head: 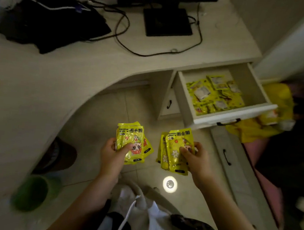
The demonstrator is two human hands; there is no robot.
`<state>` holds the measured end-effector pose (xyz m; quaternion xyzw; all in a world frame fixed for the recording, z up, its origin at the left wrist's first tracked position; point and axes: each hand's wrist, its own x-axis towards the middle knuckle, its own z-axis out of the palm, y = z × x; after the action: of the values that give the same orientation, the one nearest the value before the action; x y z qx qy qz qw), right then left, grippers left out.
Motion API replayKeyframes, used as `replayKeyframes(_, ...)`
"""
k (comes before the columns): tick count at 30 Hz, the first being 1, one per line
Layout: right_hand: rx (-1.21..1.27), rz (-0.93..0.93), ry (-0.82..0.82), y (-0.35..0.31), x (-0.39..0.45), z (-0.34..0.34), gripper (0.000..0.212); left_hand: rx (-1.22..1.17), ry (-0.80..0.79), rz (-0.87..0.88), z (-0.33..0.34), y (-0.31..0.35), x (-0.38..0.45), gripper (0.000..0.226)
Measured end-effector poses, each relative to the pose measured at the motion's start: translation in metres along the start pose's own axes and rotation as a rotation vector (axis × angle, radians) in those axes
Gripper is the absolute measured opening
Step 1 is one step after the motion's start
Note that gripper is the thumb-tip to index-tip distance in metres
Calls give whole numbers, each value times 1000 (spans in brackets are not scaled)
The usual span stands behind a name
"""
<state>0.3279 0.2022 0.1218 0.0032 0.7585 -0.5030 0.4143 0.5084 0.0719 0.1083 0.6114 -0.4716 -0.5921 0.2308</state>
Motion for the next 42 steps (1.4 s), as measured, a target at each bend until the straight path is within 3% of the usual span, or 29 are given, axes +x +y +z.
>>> replayKeyframes(11,185,72,265,10,20,-114,15,103,-242,43,139,20,-15,25)
replayKeyframes(23,206,30,387,-70,110,-172,18,206,-400,66,269,86,46,28)
replayKeyframes(36,186,82,356,-124,196,-209,22,187,-349,-27,334,113,91,35)
replayKeyframes(42,139,105,218,-150,244,-235,26,189,-229,-47,377,109,94,27)
